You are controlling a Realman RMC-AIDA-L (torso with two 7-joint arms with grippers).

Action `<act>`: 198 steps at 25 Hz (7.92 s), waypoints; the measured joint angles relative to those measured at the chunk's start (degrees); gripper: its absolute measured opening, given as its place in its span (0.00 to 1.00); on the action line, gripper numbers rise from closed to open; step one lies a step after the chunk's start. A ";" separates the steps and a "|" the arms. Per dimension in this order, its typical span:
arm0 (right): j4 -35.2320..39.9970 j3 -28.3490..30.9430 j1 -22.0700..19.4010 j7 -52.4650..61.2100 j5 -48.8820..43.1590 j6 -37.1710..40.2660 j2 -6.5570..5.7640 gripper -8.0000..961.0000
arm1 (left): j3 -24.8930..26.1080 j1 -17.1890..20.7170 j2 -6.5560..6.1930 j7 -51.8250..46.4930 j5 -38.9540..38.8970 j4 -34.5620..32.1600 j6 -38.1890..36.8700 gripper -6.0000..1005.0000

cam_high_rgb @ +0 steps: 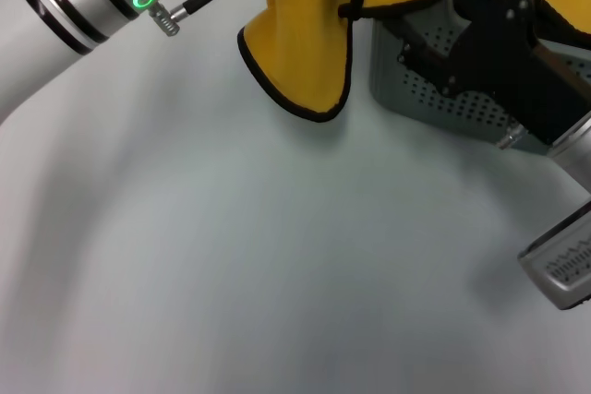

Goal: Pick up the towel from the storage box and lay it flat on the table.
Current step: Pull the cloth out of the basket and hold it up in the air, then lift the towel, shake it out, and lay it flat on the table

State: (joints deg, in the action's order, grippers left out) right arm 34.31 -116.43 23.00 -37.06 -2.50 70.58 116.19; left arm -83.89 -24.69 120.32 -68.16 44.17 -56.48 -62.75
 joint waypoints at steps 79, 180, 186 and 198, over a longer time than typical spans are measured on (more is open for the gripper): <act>-6.02 -12.90 0.57 0.64 21.80 14.43 0.00 0.07 | -1.25 2.25 -0.15 0.31 -6.04 3.60 -12.61 0.02; -4.28 -8.42 6.44 47.07 21.13 23.59 -7.63 0.02 | -1.45 3.94 -0.53 3.10 1.42 12.39 -16.54 0.03; -4.75 5.65 9.11 63.27 2.96 19.99 -8.43 0.02 | -1.93 3.41 -0.41 5.29 4.82 12.89 -17.00 0.03; 3.56 24.65 8.62 78.61 -20.58 20.39 -6.83 0.02 | -3.08 0.47 -0.23 6.75 8.10 18.26 -16.27 0.06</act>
State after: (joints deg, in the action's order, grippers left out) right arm 37.87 -91.78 31.62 41.54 -23.08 90.97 109.35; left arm -86.98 -24.22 120.09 -61.41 52.28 -38.22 -79.02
